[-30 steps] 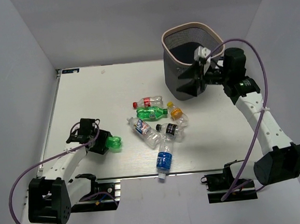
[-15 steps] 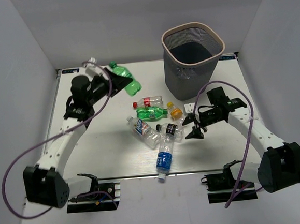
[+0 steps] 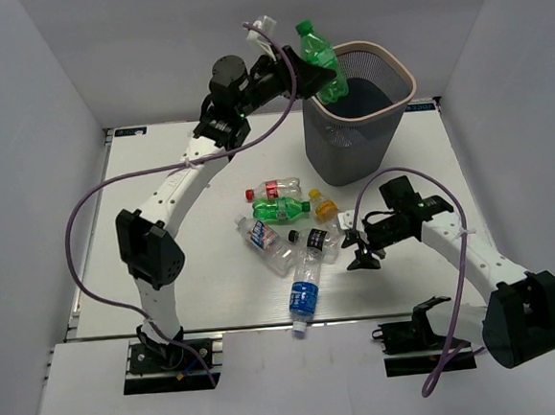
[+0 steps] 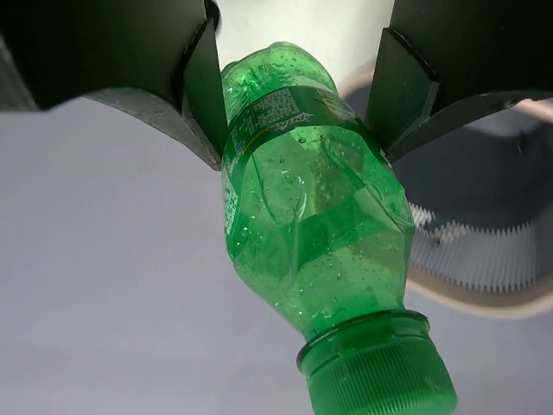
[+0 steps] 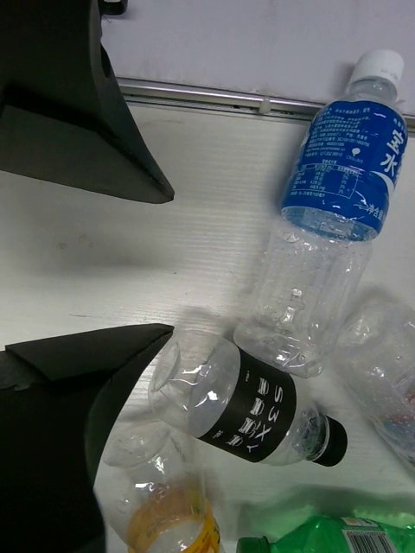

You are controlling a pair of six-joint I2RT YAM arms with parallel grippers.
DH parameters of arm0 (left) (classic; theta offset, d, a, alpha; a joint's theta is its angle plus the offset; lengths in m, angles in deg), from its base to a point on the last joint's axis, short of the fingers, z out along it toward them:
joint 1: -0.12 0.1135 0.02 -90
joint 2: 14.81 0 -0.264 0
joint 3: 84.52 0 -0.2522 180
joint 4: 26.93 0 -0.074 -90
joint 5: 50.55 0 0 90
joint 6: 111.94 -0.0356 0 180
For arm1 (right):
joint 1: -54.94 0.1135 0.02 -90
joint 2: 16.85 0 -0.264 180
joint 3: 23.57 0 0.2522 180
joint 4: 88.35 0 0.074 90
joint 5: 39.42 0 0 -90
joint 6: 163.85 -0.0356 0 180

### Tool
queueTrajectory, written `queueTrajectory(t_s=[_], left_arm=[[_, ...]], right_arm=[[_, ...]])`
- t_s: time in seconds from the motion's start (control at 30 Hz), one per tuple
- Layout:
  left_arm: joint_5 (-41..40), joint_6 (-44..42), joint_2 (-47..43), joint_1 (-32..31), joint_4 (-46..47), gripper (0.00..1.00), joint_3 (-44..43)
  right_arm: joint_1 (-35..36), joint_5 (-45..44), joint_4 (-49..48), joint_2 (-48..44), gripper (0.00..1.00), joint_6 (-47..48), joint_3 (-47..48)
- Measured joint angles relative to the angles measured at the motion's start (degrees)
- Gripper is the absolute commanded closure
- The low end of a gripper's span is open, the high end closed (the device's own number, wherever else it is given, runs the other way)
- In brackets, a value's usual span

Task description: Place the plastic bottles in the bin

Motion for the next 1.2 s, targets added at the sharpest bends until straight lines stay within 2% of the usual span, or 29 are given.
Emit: queueTrajectory(t_s=[0.03, 0.1, 0.13, 0.37, 0.43, 0.53, 0.7, 0.77, 0.9, 1.07, 1.2], left_arm=[[-1.1, -0.3, 1.6, -0.3, -0.4, 0.59, -2.5], [-3.7, -1.0, 4.5, -1.1, -0.8, 0.49, -6.8], [-5.2, -1.4, 5.9, -1.5, -1.3, 0.39, -8.8], [-17.9, -5.1, 15.3, -4.9, -6.4, 0.04, -17.5], [-21.0, -5.9, 17.4, -6.0, -8.0, 0.00, -18.4], [-24.1, -6.6, 19.2, -6.9, -9.5, 0.00, -18.7], [-28.3, -8.3, 17.7, -7.1, -12.2, 0.00, -18.8], [-30.8, -8.9, 12.9, -7.1, -14.0, 0.00, -13.5], [-36.1, -8.3, -5.6, -6.8, -19.1, 0.00, 7.4], [-42.4, -1.8, -32.7, -6.4, -24.5, 0.00, 33.3], [-45.6, 5.0, -45.3, -6.5, -28.1, 0.00, 47.8]], right_arm=[[0.0, -0.3, -0.4, -0.4, 0.36, -0.3, -0.3], [0.0, -0.8, -1.1, -0.8, 0.32, -0.9, -0.8], [0.1, -1.0, -1.7, -1.0, 0.32, -1.4, -1.1], [0.3, -2.1, -5.2, -1.9, 0.25, -4.5, -2.1], [0.4, -2.6, -6.2, -2.1, 0.23, -5.1, -2.1], [0.4, -2.9, -7.5, -3.5, 0.17, -4.1, -2.5], [0.9, -1.0, -8.0, -7.0, 0.10, 7.8, -5.5], [1.8, -0.4, -7.9, -6.7, 0.10, 12.8, -6.4], [4.9, -0.5, -9.9, -2.3, 0.10, 18.1, -5.9], [7.6, -4.9, -16.2, 5.2, 0.14, 13.4, -3.0], [9.0, -9.1, -21.0, 9.6, 0.14, 6.5, 0.1]])
